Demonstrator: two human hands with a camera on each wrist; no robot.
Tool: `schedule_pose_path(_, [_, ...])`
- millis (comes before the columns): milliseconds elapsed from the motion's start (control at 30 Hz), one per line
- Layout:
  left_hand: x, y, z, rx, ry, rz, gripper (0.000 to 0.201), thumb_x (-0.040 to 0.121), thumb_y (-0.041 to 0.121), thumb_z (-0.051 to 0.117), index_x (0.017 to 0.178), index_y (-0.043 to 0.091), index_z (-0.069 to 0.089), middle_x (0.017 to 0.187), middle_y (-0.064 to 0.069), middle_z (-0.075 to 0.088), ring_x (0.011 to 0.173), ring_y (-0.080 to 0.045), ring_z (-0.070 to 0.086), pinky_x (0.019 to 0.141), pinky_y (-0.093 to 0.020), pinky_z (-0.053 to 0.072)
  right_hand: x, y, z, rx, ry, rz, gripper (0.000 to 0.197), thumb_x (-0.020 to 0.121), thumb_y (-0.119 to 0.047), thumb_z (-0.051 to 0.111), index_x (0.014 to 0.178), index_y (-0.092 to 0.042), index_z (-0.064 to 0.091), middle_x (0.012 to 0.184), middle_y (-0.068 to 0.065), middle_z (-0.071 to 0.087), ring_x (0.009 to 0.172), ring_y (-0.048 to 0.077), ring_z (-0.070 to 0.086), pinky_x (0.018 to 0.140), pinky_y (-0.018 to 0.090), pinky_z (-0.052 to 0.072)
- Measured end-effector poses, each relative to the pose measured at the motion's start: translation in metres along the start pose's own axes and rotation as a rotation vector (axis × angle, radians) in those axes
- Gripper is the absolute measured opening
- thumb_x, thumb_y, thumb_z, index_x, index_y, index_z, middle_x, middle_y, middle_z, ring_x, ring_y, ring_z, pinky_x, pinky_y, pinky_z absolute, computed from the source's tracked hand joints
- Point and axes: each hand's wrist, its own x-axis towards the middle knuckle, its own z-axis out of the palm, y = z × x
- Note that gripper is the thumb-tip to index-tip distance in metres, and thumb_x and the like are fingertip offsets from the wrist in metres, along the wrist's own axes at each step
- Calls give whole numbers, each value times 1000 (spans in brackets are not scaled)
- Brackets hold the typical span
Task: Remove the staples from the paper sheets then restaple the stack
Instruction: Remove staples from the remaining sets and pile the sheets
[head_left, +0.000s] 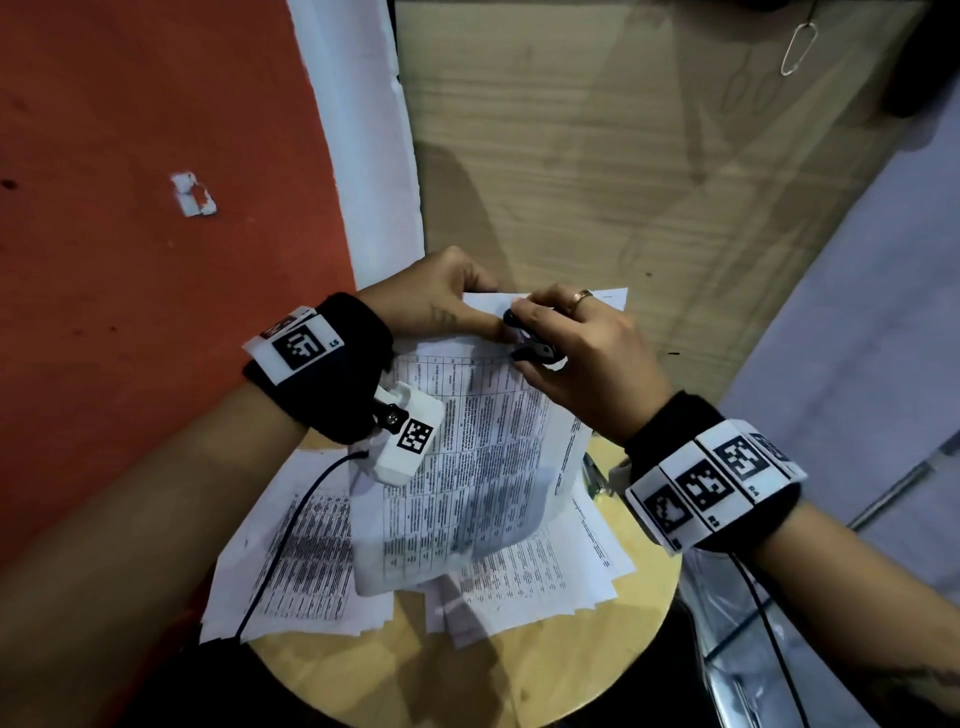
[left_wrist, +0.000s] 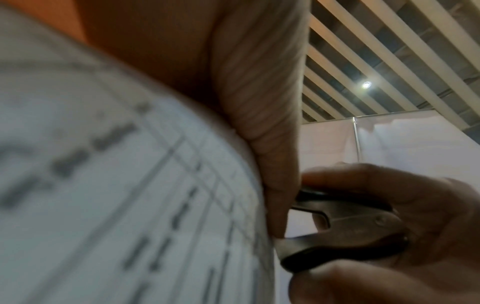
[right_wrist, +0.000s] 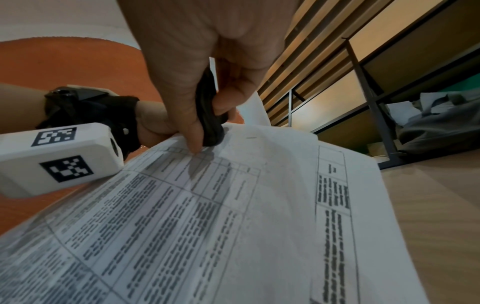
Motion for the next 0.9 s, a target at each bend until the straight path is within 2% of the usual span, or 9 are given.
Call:
schedule_pose_path(67, [-2,3,0,-22,-6,-4,20,75,11,77,84,-6,71,76,-14,64,68,-16,53,64,-28,38,1,0,0,1,-4,-14,31,65,-11,66,95,-2,68,92,16,66,69,36,64,48,41,53])
schedule_pose_path(200, [-3,8,0,-51,-17,-5,15,76,4,74,80,-10,68,69,-11,60,61,-10,52,55,-17,40,4,-1,0,-27,-13,-60,29,64,-9,66,92,0,68,89,16,66,66,34,63,47,37,52])
schedule_pose_path(267, [-4,7,-2,-51,-29,-3,21,76,3,74,82,-15,66,74,-16,60,67,-18,52,61,-25,40,5,-1,0,-37,-6,-77,28,64,-9,66,90,0,68,87,16,66,65,34,63,47,35,52])
schedule_pose_path(333, [-4,5,-5,-48,-39,-3,21,76,3,75,85,-14,66,79,-21,63,72,-22,54,69,-33,41,7,-2,0,-54,3,-84,26,64,-9,68,88,-1,68,85,15,66,64,33,62,45,34,51])
schedule_pose_path(500, [-3,1,-9,22,-74,11,21,75,5,77,88,-10,68,92,-38,63,76,-23,57,73,-38,43,9,-3,1,-89,-14,-107,20,64,-10,70,82,-2,68,79,13,64,59,31,60,43,30,48])
schedule_pose_path(667, [-2,0,-11,44,-79,-19,21,74,5,78,87,-8,69,92,-35,65,75,-22,58,74,-37,44,12,-3,1,-111,-70,-129,18,65,-13,64,78,-1,67,75,13,63,57,30,60,40,28,45])
schedule_pose_path(733, [-2,-1,-11,23,-70,-32,21,73,4,77,88,-9,68,90,-34,65,74,-23,58,73,-36,44,12,-2,1,-122,-69,-140,19,70,-18,56,73,-2,66,71,12,62,54,29,58,39,26,42])
schedule_pose_path(800, [-2,-2,-11,10,-69,-36,23,73,4,77,88,-10,68,86,-30,66,73,-22,57,72,-35,44,12,-1,1,-107,-63,-136,27,73,-23,49,72,-2,66,70,11,62,54,29,58,39,26,41])
schedule_pose_path(900, [-2,-4,-12,-18,-83,-32,23,73,5,77,89,-9,68,84,-22,67,74,-20,57,72,-30,45,11,1,1,-60,-59,-105,31,74,-27,48,77,-3,67,73,12,63,58,30,60,42,29,46])
